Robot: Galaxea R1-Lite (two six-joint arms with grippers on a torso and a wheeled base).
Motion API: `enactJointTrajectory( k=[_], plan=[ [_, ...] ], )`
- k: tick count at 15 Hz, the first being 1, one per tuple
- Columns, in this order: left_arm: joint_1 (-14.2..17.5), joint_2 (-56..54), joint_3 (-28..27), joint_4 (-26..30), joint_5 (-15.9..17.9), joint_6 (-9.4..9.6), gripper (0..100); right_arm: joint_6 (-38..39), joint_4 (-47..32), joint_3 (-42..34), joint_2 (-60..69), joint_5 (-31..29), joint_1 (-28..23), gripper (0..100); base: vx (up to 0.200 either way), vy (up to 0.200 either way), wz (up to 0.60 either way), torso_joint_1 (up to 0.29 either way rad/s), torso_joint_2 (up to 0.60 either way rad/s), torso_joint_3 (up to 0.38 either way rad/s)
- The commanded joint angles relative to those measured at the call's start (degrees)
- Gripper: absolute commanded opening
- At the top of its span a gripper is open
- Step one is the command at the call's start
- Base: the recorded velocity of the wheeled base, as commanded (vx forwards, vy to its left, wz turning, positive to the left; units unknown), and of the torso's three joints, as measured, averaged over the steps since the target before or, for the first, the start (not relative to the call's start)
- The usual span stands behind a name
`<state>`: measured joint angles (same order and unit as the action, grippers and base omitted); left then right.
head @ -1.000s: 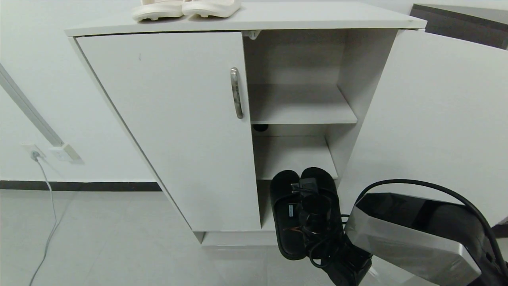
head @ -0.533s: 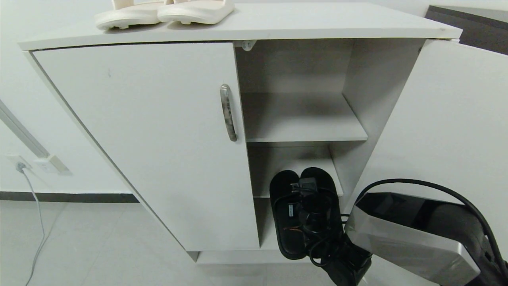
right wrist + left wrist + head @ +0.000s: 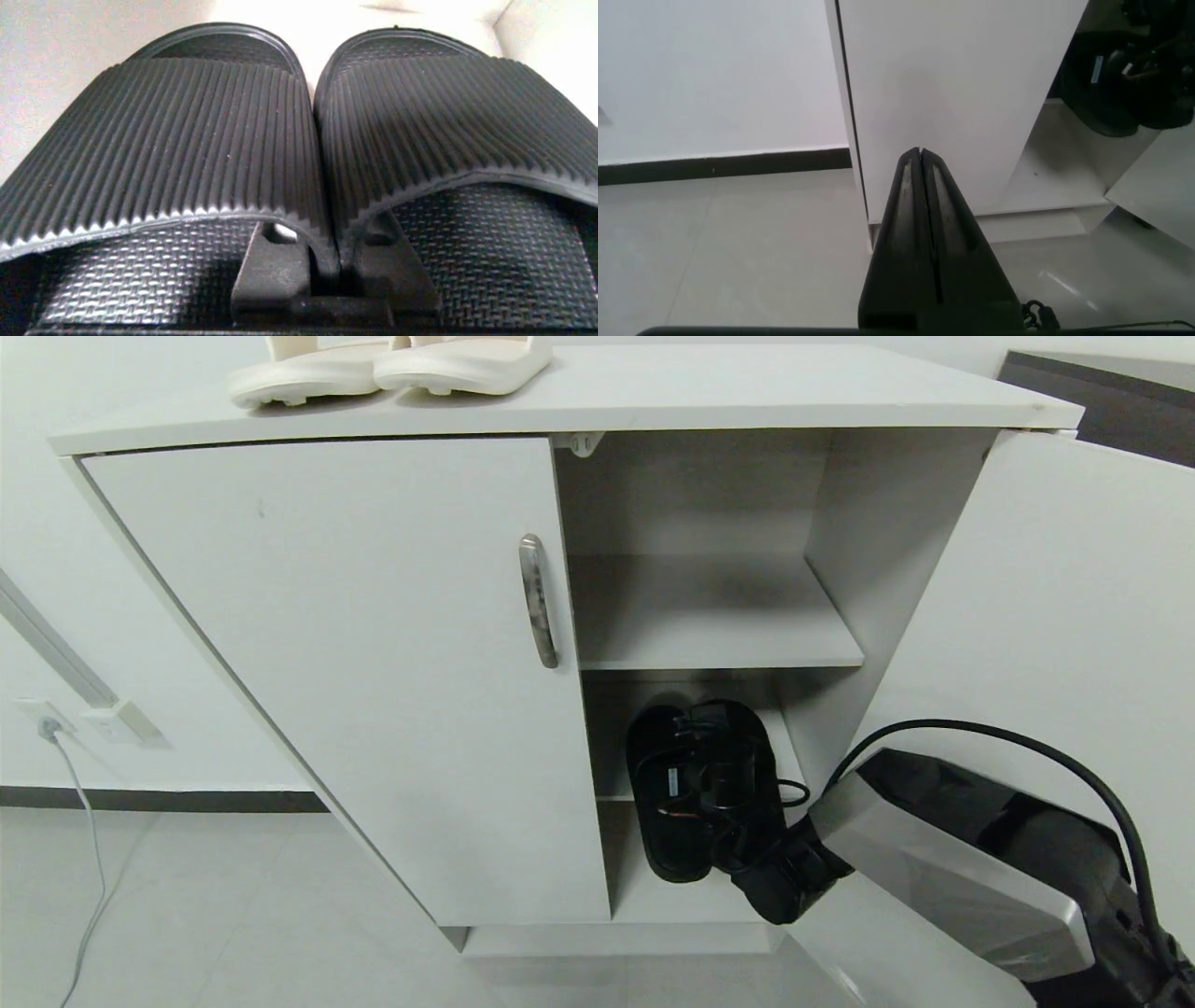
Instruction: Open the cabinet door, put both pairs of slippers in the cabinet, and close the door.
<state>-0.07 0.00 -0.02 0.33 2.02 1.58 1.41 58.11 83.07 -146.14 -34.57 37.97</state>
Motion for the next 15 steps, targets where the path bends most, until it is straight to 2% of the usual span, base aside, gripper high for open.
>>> enactJointTrajectory(
  k=[1, 4, 7, 15],
  plan=[
    [0.0, 0.0, 0.0, 0.0, 0.0, 0.0, 0, 1.6, -8.5, 11.5, -4.8, 1.7, -2.4, 0, 0.0, 0.0, 0.0, 0.0, 0.0, 0.0],
    [0.0, 0.1, 0.0, 0.0, -0.1, 0.0, 0, 1.7, -14.3, 21.1, -8.2, 1.9, -3.5, 0, 0.0, 0.0, 0.0, 0.0, 0.0, 0.0],
    [0.0, 0.0, 0.0, 0.0, -0.1, 0.0, 0, 1.8, -15.5, 27.9, -10.9, 1.3, -4.1, 0, 0.0, 0.0, 0.0, 0.0, 0.0, 0.0],
    [0.0, 0.0, 0.0, 0.0, -1.9, -0.18, 0, 1.5, -18.0, 30.8, -11.8, -0.4, -5.5, 0, 0.0, 0.0, 0.0, 0.0, 0.0, 0.0]
  ],
)
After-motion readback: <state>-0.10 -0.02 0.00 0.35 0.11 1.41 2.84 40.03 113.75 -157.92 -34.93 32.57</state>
